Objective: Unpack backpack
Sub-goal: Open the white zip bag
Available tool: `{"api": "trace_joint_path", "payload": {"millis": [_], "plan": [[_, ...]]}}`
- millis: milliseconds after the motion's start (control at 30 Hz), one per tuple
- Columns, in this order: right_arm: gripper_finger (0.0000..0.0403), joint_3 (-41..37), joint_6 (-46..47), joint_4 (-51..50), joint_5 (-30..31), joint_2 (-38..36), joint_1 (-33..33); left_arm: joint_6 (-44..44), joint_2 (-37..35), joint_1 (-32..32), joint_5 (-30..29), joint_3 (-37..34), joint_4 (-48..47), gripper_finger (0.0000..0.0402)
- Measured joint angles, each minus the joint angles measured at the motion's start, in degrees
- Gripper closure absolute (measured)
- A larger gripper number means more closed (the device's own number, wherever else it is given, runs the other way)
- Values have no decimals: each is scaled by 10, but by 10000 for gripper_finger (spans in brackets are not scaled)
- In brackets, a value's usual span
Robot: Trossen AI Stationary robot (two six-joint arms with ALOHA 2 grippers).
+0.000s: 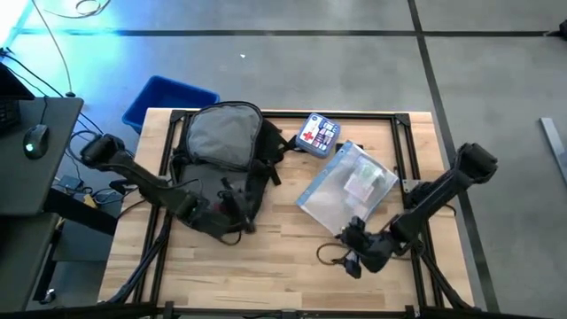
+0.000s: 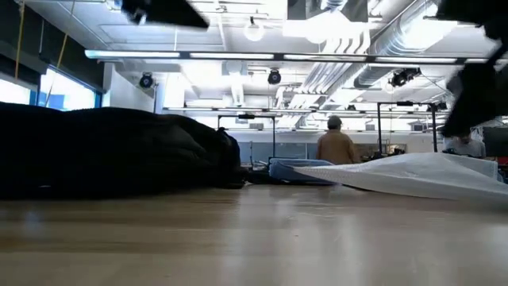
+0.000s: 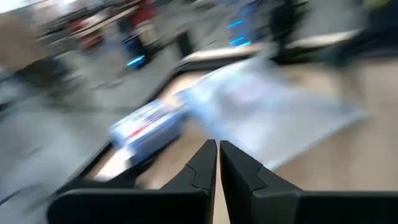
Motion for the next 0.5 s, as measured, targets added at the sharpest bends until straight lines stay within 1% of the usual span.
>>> {"api": "trace_joint_path", "payload": {"millis": [33,100,167,233,367,433,500], "plan": [[51,0,-1,-1,-19,16,3,20,8,-4,35,1,32,401],[63,18,-1,-17,-65,46,2,44,25,-8,98,1,66,401],[80,58,-10,-59,-79,76,4,49,48,-8,138,1,88,401],[96,116,-18,-149,-60,117,13,40,75,-9,148,1,93,401],[127,242,-12,-349,26,207,37,14,130,-12,149,0,91,401],[138,283,3,-425,43,249,51,10,151,-15,162,0,93,401],[146,296,33,-481,46,282,60,10,171,-16,182,0,94,401]]}}
